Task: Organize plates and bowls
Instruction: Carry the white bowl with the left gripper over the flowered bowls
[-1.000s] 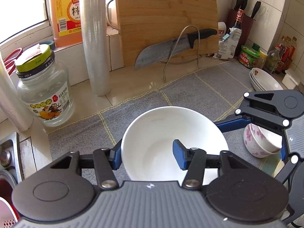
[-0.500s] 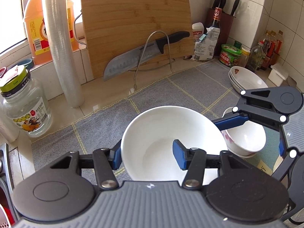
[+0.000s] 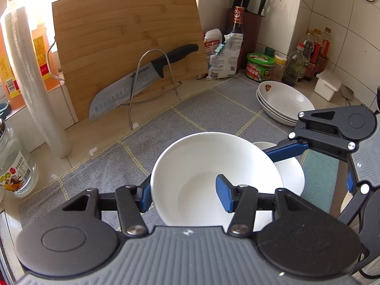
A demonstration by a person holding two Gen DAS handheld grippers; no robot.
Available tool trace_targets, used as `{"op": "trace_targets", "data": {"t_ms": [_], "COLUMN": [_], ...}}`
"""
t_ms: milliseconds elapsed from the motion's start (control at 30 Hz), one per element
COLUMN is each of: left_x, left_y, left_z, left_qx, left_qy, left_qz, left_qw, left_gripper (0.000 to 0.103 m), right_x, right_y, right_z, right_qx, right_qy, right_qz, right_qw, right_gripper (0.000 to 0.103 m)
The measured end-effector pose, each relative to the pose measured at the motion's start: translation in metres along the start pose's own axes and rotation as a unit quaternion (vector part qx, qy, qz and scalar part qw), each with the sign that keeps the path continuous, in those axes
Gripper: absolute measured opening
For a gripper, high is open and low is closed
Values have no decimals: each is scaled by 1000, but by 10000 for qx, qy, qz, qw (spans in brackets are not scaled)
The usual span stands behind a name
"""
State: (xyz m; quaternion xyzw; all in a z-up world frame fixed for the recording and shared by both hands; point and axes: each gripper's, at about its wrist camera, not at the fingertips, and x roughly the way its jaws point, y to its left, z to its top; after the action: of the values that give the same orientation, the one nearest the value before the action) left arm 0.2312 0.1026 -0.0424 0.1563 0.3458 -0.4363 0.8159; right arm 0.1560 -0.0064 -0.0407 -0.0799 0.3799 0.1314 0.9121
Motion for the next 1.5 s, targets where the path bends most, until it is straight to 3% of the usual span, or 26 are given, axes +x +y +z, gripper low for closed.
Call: {"op": "trace_targets", "data": {"t_ms": [767,1500], "left_x": [37,65], "left_y": [-67,-80], "left_z": [37,33], "left_qx": [634,696], "left_qy": [43,334], "left_qz": [-608,-782], "left_qw": [9961,9939], "left_gripper": [52,53], "right_x": [-42,-29], "right_y": [-44,-60], "right_z": [-41,-58], "right_qx": [561,839], "right_qy": [14,304], "right_qz": [-640,-558], "right_qw": [9964,9944], "right_gripper": [87,87]}}
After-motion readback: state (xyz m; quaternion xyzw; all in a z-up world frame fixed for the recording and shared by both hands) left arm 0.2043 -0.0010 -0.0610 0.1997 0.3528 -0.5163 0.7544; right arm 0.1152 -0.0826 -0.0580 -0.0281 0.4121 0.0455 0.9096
